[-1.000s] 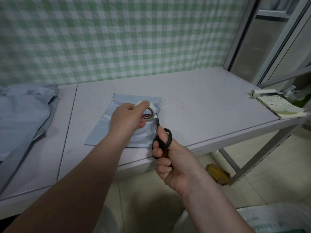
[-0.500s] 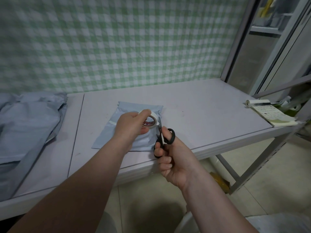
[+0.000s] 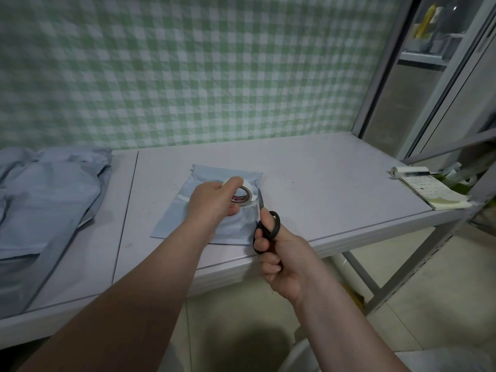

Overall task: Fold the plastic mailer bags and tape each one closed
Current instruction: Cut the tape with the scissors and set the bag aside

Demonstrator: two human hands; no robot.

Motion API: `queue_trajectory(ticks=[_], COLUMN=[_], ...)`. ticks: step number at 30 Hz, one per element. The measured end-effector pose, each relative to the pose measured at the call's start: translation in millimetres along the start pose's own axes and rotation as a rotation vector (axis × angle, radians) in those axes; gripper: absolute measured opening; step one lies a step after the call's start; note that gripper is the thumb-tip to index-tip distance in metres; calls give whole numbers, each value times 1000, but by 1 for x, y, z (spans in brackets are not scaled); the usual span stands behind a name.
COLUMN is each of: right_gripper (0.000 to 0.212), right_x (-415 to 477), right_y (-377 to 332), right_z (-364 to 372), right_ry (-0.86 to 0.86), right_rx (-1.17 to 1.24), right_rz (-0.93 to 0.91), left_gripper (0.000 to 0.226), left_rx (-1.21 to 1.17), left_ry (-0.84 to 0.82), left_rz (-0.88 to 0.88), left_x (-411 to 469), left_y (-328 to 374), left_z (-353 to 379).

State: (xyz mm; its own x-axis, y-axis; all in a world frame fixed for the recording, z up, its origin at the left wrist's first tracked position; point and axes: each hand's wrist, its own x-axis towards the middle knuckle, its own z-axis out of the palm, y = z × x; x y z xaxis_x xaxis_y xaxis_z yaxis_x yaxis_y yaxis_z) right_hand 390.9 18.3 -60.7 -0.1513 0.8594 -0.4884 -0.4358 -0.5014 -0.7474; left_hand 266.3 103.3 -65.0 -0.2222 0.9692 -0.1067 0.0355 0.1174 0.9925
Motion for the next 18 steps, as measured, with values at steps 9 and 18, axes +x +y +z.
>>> queue_trajectory(ticks=[9,18], right_gripper=[37,24], right_x=[7,18], right_y=[-45,-55], right_z=[-31,-20], right_ry=[472,703], right_rx=[-988,-1587], right_rz=[-473,-438], left_gripper=[40,26], left_rx=[93,596], left_ry=[248,477], left_rz=[133,215], left_x=[1,12], left_y=[4,-7], left_z=[-35,-93])
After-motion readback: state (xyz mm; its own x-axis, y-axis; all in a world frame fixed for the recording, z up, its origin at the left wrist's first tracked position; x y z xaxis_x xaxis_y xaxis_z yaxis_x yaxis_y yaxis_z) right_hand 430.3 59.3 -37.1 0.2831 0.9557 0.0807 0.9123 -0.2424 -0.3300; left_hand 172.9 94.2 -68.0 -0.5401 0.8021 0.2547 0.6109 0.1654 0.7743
